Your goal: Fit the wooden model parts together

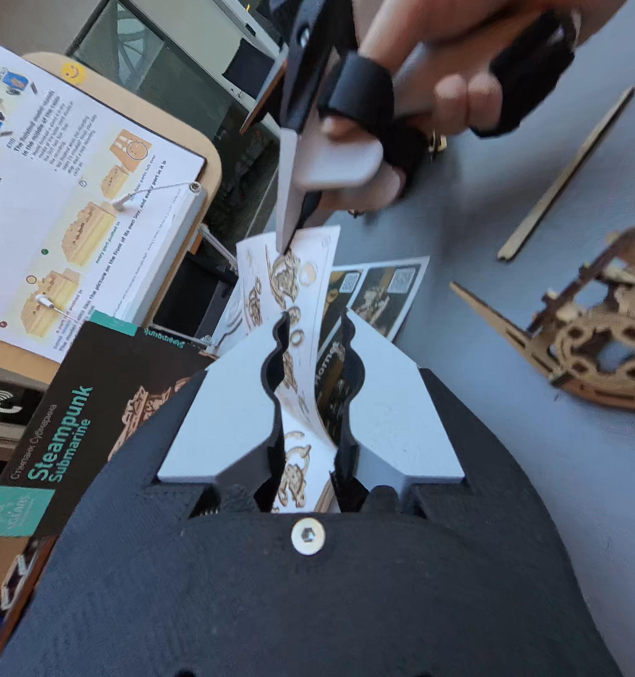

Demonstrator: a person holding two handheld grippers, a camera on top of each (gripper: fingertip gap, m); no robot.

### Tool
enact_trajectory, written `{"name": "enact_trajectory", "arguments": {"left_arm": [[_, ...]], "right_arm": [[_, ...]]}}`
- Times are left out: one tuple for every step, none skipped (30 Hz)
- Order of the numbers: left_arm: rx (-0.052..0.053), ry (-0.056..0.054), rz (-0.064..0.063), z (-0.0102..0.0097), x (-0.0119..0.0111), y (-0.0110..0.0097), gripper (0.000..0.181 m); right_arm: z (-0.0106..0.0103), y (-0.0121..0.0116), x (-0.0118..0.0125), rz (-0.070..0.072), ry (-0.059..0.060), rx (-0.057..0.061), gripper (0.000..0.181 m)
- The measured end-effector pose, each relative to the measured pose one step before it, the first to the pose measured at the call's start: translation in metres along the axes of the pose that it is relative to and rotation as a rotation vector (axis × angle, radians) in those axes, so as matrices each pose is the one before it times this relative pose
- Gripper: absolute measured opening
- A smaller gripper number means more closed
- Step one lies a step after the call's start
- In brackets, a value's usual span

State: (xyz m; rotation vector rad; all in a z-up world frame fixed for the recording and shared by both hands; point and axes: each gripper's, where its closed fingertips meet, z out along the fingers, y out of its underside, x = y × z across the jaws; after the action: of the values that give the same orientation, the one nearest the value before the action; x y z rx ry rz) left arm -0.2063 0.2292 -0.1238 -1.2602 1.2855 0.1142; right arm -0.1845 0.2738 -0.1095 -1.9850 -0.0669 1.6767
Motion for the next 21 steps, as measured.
{"name": "enact_trajectory", "arguments": {"left_arm": [[0.0143, -0.0004, -0.0137, 0.00318, -0.00233, -0.00807, 0.027], [0.0087, 0.0039, -0.0106, 0.00342, -0.00152, -0.00582, 0.027], [0.0029, 0.0035, -0.0070, 0.00340, -0.00134, -0.00348, 0.026], [-0.0002, 0.0127, -0.0003, 0.00284, 0.00063, -0.00207, 0.026], [-0.0011, 0.0182, 0.0051, 0.00216, 0.00247, -0.00123, 0.026], [-0.0027, 0.0180, 0.0072, 0.00172, 0.00316, -0.00083, 0.025], [-0.0030, 0.0166, 0.0053, 0.00115, 0.00344, -0.00072, 0.026], [0.0013, 0.0134, 0.0014, 0.00072, 0.00308, -0.00130, 0.025], [0.0031, 0.0089, -0.0041, 0.00030, 0.00212, -0.00144, 0.024], [0.0022, 0.0060, -0.0107, 0.00026, 0.00129, -0.00097, 0.022], [0.0021, 0.0028, -0.0161, 0.00017, 0.00003, -0.00070, 0.021], [0.0021, 0.0002, -0.0194, 0.00020, -0.00091, -0.00034, 0.020], [0.0020, -0.0017, -0.0213, 0.00014, -0.00168, -0.00029, 0.018], [0.0035, -0.0001, -0.0220, 0.00007, -0.00185, -0.00022, 0.018], [0.0048, 0.0060, -0.0219, 0.00013, -0.00118, -0.00046, 0.017], [0.0050, 0.0092, -0.0233, 0.00004, -0.00077, -0.00042, 0.015], [0.0059, 0.0129, -0.0262, 0.00001, -0.00034, -0.00053, 0.015], [0.0076, 0.0203, -0.0295, 0.00011, 0.00086, -0.00087, 0.014], [0.0066, 0.0247, -0.0272, 0.00019, 0.00151, -0.00058, 0.014], [0.0051, 0.0192, -0.0221, 0.00015, 0.00089, -0.00008, 0.014], [0.0053, 0.0158, -0.0194, 0.00004, 0.00035, 0.00001, 0.014]], "right_arm": [[0.00045, 0.00088, -0.00085, -0.0017, -0.0013, -0.0019, 0.000], [0.00033, 0.00063, -0.00108, -0.0014, -0.0025, -0.0009, 0.000], [0.00006, 0.00025, -0.00105, -0.0011, -0.0024, 0.0001, 0.000], [-0.00018, -0.00009, -0.00048, -0.0048, 0.0016, 0.0016, 0.000], [-0.00010, -0.00028, -0.00050, -0.0069, 0.0033, 0.0024, 0.000], [0.00020, -0.00022, -0.00074, -0.0066, 0.0008, 0.0010, 0.000], [0.00041, 0.00031, -0.00078, -0.0048, 0.0002, -0.0025, 0.000], [0.00066, 0.00048, -0.00083, -0.0043, -0.0006, -0.0040, 0.000], [0.00065, 0.00062, -0.00086, -0.0032, -0.0015, -0.0044, 0.000], [0.00070, 0.00074, -0.00067, -0.0013, -0.0023, -0.0052, 0.000], [0.00055, 0.00074, -0.00050, -0.0002, -0.0019, -0.0045, 0.000], [0.00031, 0.00039, -0.00045, 0.0000, -0.0018, -0.0021, 0.000], [0.00014, 0.00016, -0.00019, 0.0000, -0.0007, -0.0001, 0.000], [-0.00005, -0.00011, -0.00020, 0.0002, -0.0014, 0.0006, 0.000], [-0.00019, -0.00028, -0.00047, 0.0016, -0.0033, 0.0008, 0.000], [-0.00024, -0.00017, -0.00043, 0.0019, -0.0026, 0.0006, 0.000], [-0.00024, -0.00037, -0.00007, 0.0002, -0.0010, 0.0019, 0.000], [-0.00016, -0.00017, 0.00009, -0.0007, 0.0006, 0.0005, 0.000], [-0.00001, 0.00000, 0.00015, -0.0010, 0.0003, -0.0006, 0.000], [-0.00003, -0.00012, -0.00008, -0.0002, -0.0018, 0.0004, 0.000], [0.00017, -0.00006, -0.00085, 0.0005, -0.0063, 0.0010, 0.000]]}}
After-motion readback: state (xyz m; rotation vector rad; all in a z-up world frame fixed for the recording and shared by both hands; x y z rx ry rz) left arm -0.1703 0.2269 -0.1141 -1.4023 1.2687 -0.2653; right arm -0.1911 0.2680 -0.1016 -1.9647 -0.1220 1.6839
